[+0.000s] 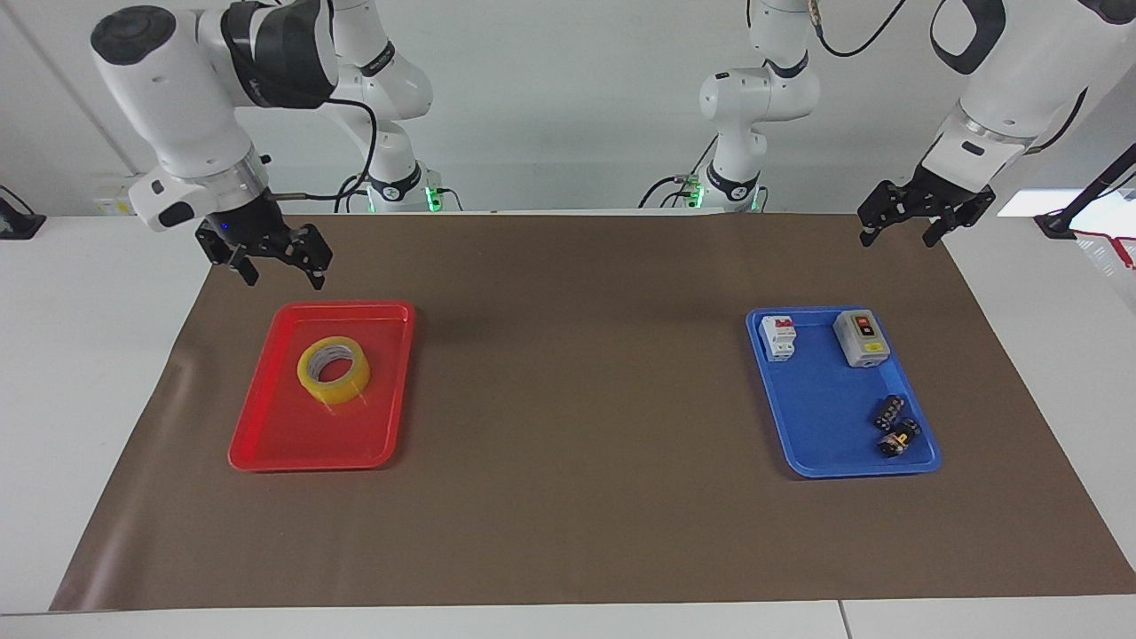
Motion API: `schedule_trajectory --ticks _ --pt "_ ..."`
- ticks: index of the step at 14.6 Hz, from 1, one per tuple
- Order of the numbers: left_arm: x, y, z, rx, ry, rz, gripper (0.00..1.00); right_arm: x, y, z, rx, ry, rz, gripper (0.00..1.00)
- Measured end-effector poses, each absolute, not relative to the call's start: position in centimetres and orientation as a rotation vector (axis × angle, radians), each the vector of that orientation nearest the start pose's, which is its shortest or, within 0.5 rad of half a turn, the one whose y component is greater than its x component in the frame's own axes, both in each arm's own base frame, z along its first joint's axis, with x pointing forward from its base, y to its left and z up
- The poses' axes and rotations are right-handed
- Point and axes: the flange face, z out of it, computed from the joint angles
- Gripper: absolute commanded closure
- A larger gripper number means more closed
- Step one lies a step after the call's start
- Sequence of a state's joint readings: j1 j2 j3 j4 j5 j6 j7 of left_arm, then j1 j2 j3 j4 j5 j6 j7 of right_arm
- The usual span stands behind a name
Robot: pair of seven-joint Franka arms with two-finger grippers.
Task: Place and move tape with both arms
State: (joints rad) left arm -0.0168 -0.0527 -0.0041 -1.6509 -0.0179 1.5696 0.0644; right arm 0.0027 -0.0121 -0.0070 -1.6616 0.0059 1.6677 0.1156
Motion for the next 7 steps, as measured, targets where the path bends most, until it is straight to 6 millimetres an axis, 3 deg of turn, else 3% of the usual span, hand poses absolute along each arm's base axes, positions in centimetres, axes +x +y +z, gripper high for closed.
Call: schedule_trajectory --ticks 3,7 --pt "53.7 -1.3 61.5 -3.157 0.134 0.045 0.00 54.8 -0.4 63.7 -3.122 0.259 -0.004 0.00" --pt "53.7 -1.3 61.5 -3.157 0.134 0.045 0.00 54.6 0.5 63.5 -3.124 0.279 0.046 0.00"
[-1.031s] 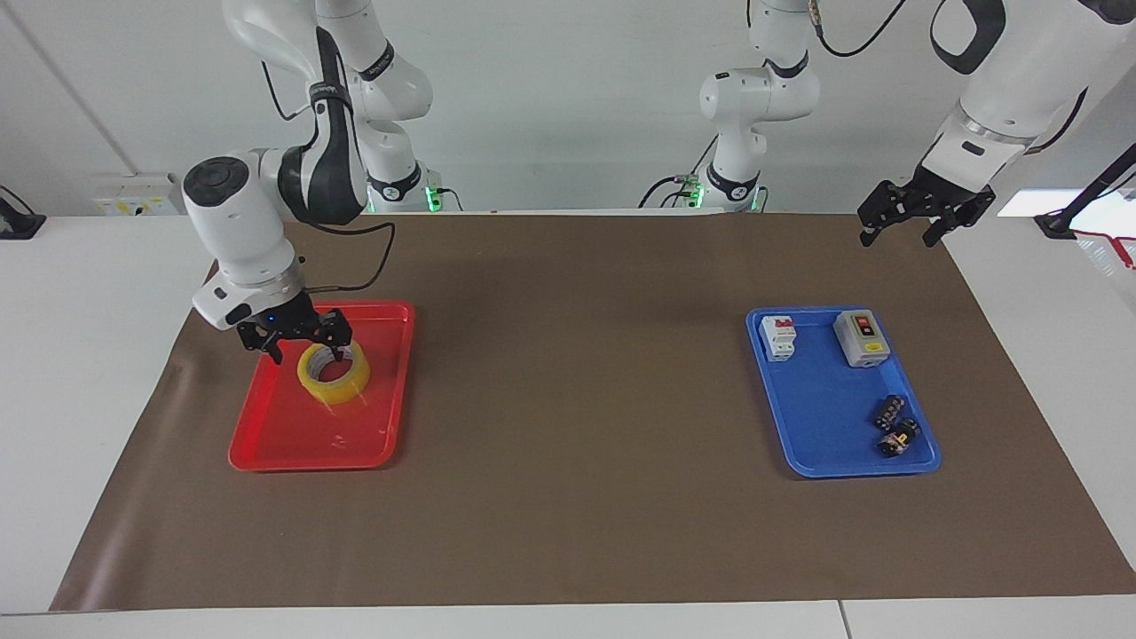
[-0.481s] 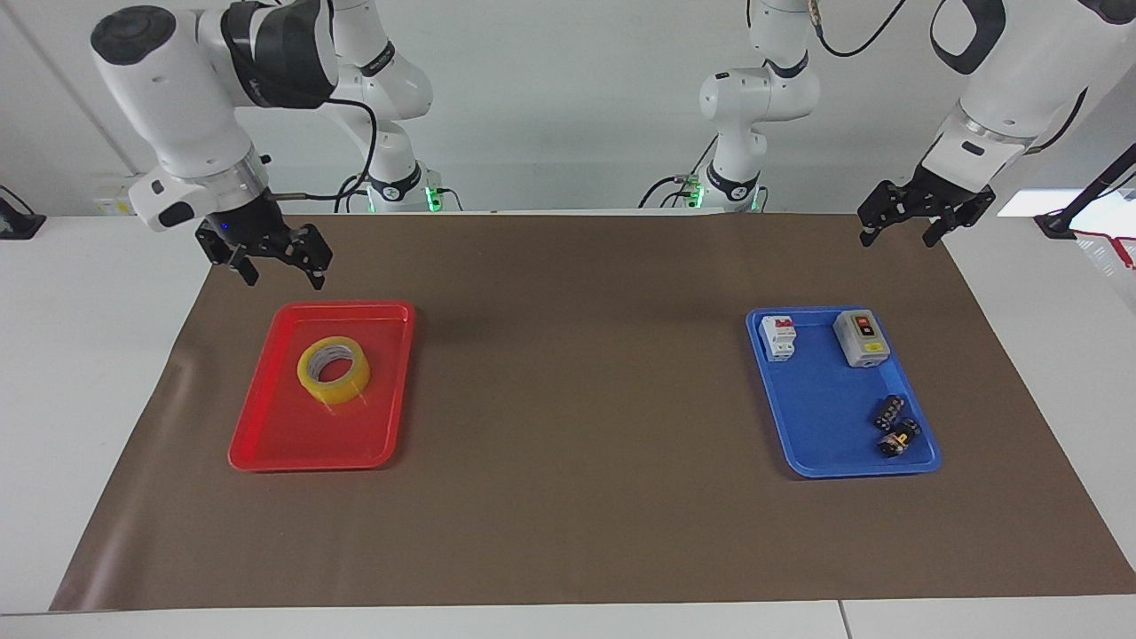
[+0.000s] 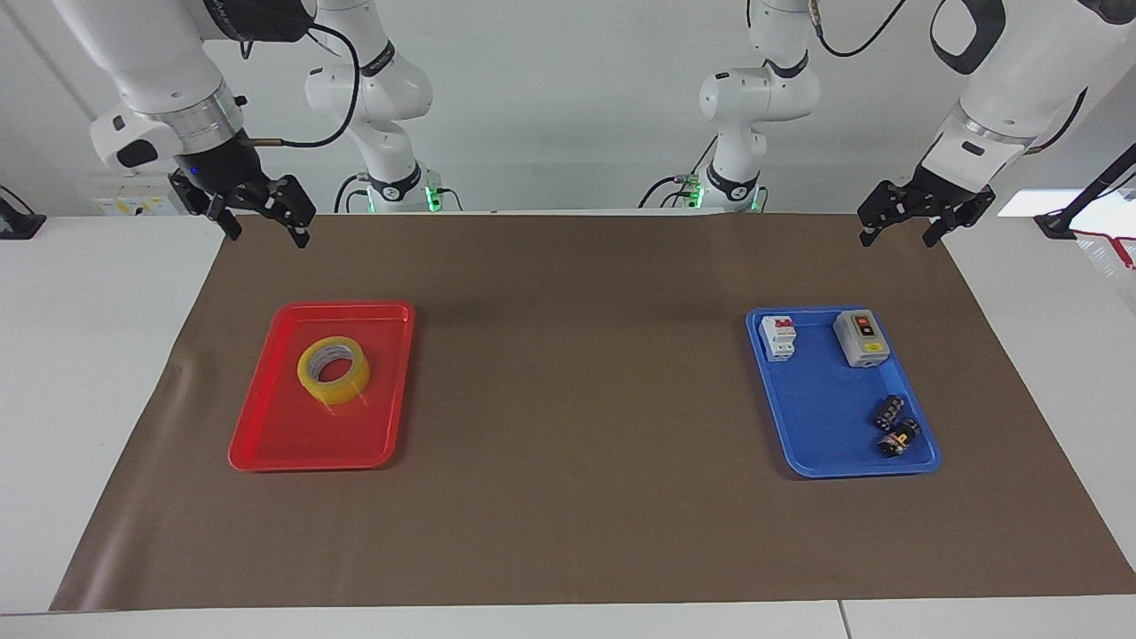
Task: Place and move tape with both arms
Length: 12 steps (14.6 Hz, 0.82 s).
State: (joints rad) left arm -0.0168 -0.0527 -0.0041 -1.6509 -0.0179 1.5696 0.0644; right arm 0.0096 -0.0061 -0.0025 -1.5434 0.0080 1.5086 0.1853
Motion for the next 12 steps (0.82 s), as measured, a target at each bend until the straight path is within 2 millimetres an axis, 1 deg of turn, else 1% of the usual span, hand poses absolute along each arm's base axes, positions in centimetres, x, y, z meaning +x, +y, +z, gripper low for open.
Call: schedule_trajectory --ticks 2,5,6,9,12 --pt "53.7 -1.3 61.5 -3.157 0.134 0.045 0.00 54.5 2.0 63.3 -3.154 0.231 0.071 0.00" --pt "53.7 -1.3 61.5 -3.157 0.134 0.045 0.00 54.4 5.0 63.6 -3.210 0.146 0.050 0.00" --pt "53.7 -1.3 61.5 -3.157 0.134 0.045 0.00 54.3 5.3 63.7 -3.212 0.136 0.045 0.00" --pt "53.7 -1.3 61.5 -3.157 0.134 0.045 0.00 54.4 4.5 63.9 -3.217 0.138 0.045 0.00" --pt "53.7 -1.3 61.5 -3.157 0.134 0.045 0.00 54.6 3.9 65.6 -3.203 0.141 0.028 0.00"
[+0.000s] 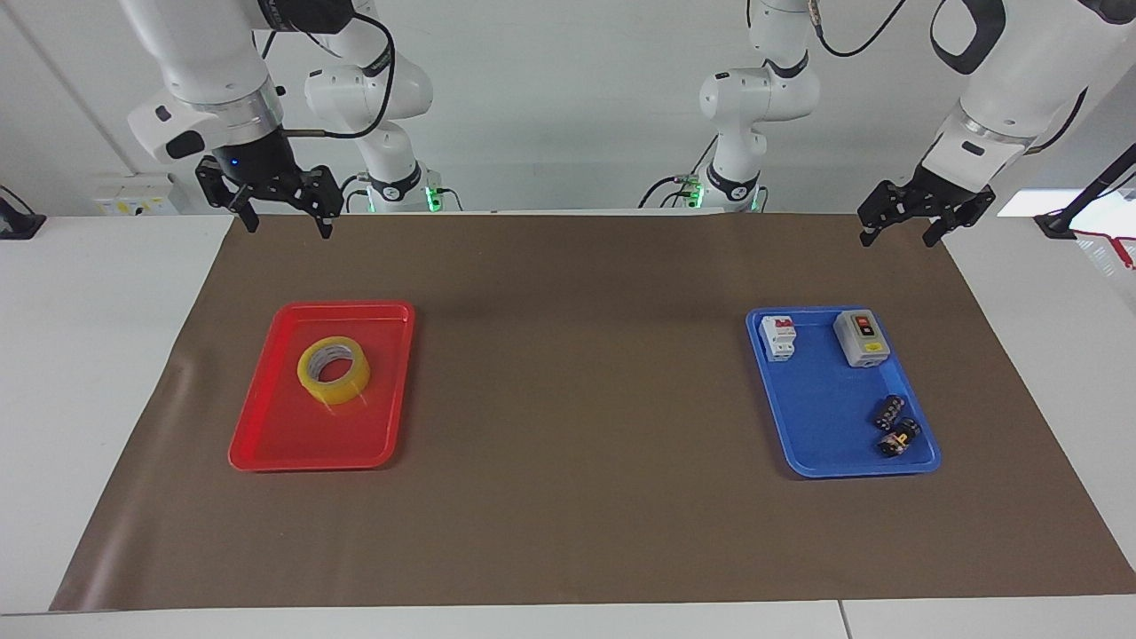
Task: Place and move tape with both arms
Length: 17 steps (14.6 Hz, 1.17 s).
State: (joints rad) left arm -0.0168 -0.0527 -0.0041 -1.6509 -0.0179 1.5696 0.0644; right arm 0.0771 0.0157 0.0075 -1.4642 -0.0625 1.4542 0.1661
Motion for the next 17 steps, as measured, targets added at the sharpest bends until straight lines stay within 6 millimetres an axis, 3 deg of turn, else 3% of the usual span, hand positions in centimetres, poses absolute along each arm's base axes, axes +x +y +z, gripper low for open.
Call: schedule_trajectory --ticks 7,17 --pt "53.7 -1.3 61.5 -3.157 0.134 0.045 0.00 55.3 2.4 65.2 -3.188 0.183 0.041 0.00" --pt "53.7 -1.3 61.5 -3.157 0.134 0.045 0.00 55.3 2.4 65.2 -3.187 0.182 0.041 0.00"
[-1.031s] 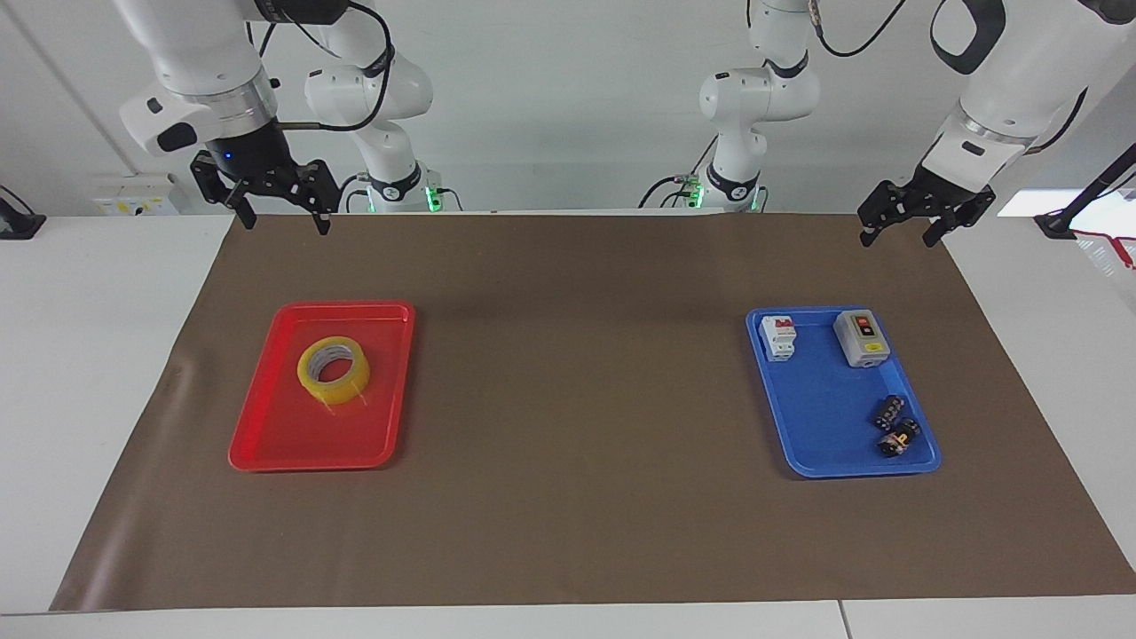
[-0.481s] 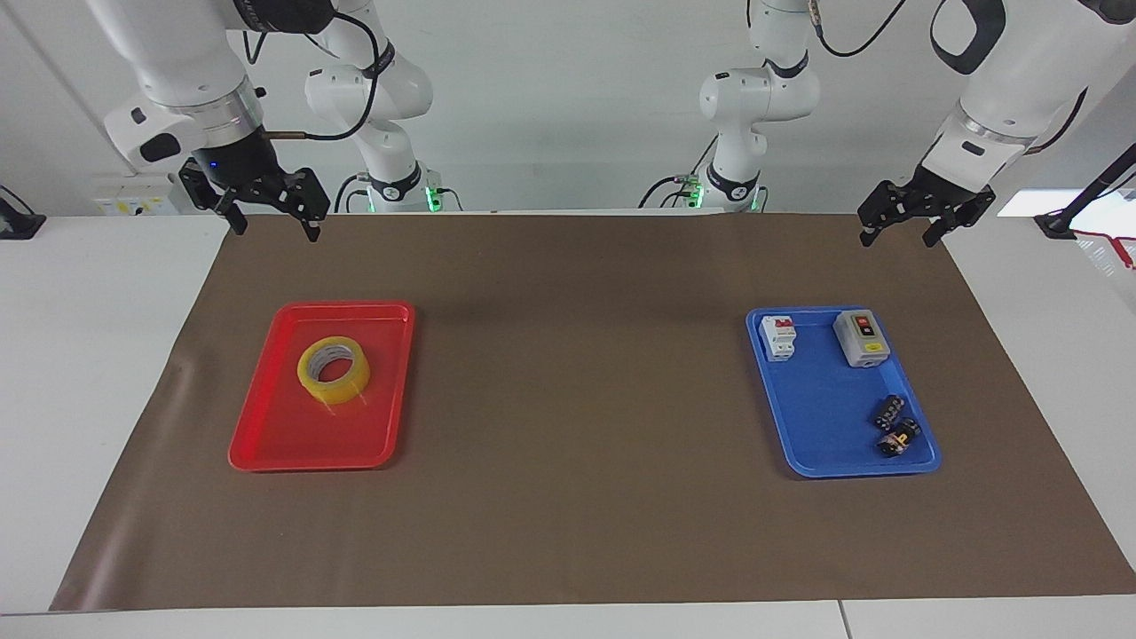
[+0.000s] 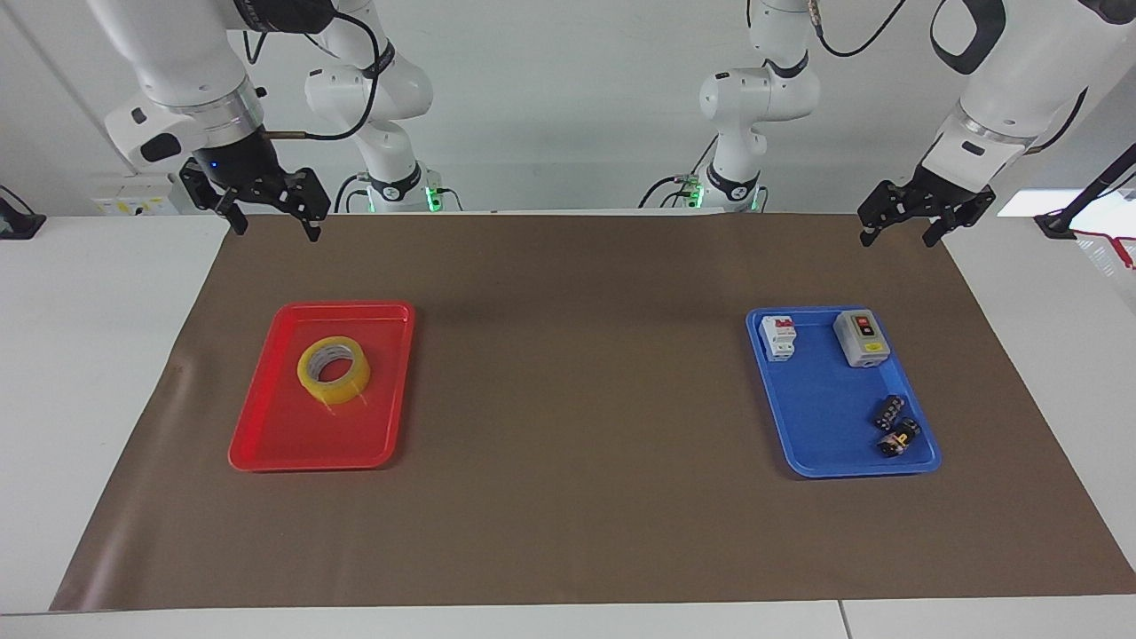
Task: Place and move tape with both arms
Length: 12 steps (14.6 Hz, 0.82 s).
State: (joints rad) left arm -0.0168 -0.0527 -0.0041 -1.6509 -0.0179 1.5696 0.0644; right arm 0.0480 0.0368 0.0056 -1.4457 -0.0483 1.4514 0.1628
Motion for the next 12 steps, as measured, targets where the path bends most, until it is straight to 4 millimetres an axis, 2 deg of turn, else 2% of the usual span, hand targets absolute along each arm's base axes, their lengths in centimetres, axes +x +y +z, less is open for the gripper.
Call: schedule_trajectory --ticks 4,8,12 --pt "53.7 -1.3 61.5 -3.157 0.134 0.045 0.00 55.4 2.3 65.1 -3.187 0.185 0.045 0.00" --pt "53.7 -1.3 61.5 -3.157 0.134 0.045 0.00 55.8 2.3 63.8 -3.187 0.182 0.032 0.00" --pt "53.7 -1.3 61.5 -3.157 0.134 0.045 0.00 55.6 2.3 63.8 -3.187 0.184 0.035 0.00"
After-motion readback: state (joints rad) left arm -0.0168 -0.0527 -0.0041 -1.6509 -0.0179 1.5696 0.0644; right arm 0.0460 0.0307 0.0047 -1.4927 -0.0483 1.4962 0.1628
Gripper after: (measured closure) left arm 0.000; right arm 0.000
